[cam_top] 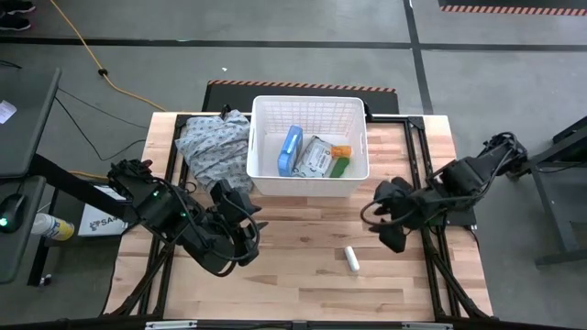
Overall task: Pick & place medical supplies in basket/bin
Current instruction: Put the white gauze into the white bin
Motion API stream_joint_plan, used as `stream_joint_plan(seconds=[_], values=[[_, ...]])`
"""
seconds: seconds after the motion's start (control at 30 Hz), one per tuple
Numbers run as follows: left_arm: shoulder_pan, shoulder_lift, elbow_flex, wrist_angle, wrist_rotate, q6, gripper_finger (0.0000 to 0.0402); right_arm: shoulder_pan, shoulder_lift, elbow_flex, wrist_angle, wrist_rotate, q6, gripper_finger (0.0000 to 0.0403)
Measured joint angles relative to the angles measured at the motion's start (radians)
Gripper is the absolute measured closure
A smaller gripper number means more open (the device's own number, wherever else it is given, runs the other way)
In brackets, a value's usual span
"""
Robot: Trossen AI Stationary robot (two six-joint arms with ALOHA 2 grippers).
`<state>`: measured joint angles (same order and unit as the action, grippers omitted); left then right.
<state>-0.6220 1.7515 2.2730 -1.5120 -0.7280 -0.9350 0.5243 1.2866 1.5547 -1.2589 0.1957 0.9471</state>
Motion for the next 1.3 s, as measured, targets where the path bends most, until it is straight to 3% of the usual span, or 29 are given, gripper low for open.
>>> stream_joint_plan(seconds=[0.43, 0.97, 1.3], values=[[0.000, 0.000, 0.000, 0.000, -0.002, -0.013, 0.0190, 0.041, 0.158, 0.000, -0.100, -0.042, 0.073, 0.0205], [0.000, 0.000, 0.000, -0.001, 0.025, -0.044, 0.0190, 0.039, 0.307, 0.000, -0.108, -0.004, 0.162, 0.0162], [0.000, 0.000, 0.001, 0.000, 0.072, -0.047, 0.0190, 0.039, 0.434, 0.000, -0.159, -0.007, 0.176, 0.0159]])
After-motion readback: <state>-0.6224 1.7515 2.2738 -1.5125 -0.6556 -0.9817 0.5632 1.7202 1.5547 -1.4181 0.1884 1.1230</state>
